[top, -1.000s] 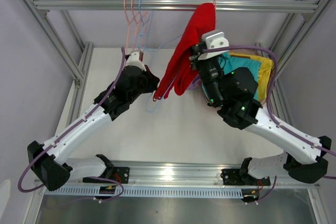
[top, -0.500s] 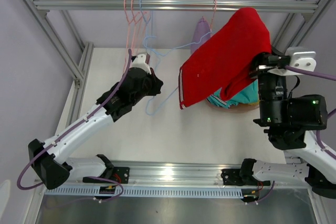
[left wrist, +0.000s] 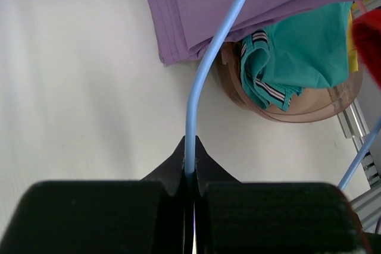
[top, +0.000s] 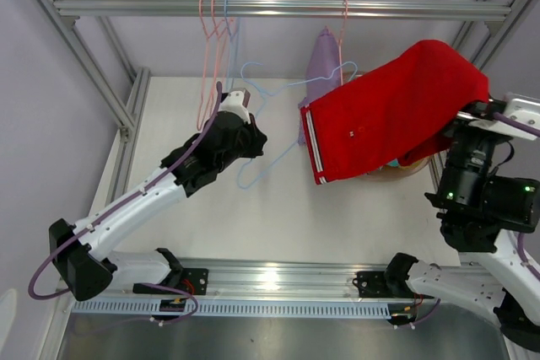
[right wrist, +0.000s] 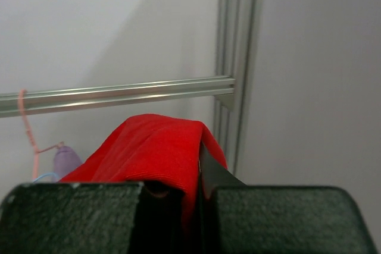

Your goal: Remove the trousers from the hanger

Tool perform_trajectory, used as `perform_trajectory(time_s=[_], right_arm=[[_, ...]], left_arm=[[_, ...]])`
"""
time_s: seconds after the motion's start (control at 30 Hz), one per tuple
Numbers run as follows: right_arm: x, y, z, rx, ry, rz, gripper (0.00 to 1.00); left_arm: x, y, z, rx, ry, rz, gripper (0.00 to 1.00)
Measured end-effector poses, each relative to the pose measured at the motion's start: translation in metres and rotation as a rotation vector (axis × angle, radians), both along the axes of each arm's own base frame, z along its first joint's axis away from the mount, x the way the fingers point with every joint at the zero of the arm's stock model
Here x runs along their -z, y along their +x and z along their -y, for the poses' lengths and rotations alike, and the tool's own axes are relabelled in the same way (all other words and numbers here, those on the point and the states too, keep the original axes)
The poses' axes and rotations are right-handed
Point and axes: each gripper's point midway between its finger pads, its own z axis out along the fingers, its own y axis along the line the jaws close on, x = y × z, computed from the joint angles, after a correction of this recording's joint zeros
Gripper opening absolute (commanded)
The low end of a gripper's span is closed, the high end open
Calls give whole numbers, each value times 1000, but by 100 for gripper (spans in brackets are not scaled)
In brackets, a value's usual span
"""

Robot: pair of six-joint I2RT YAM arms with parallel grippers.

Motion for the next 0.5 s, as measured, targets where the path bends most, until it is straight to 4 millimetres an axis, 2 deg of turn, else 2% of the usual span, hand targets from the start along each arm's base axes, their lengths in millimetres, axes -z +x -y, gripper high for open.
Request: perform_trajectory(time_s=[0.17,0.27,0.4,0.5], right_arm=[[4,-21,46,86,68,17,0],[3,-37,67,109,119,41,0],[11,-43,76,122,145,31,0],[27,-34,68,118,131,-19,0]], left_arm=[[2,-3,4,13,13,-1,0],[5,-1,4,3,21,-3,0],[6,0,4,-4,27,-2,0],[5,-1,4,-5,28,2,1]])
